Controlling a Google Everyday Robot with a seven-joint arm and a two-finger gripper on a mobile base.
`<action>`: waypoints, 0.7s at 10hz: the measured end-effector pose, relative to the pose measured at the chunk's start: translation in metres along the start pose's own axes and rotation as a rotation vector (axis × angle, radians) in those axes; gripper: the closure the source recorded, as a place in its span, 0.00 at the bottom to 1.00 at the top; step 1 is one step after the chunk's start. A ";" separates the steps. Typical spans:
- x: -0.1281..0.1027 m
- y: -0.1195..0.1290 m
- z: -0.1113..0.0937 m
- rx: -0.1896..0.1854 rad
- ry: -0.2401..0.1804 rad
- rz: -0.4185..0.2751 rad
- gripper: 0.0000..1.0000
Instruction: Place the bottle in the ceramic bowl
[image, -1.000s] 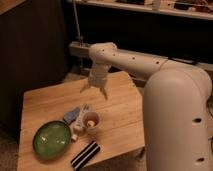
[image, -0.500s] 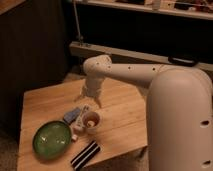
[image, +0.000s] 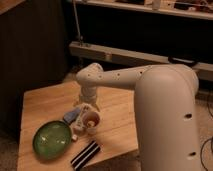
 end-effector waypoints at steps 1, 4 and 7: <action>0.002 0.001 0.005 -0.013 0.004 0.003 0.20; 0.000 0.004 0.029 -0.045 -0.005 0.007 0.20; -0.001 0.004 0.040 -0.047 -0.030 0.014 0.42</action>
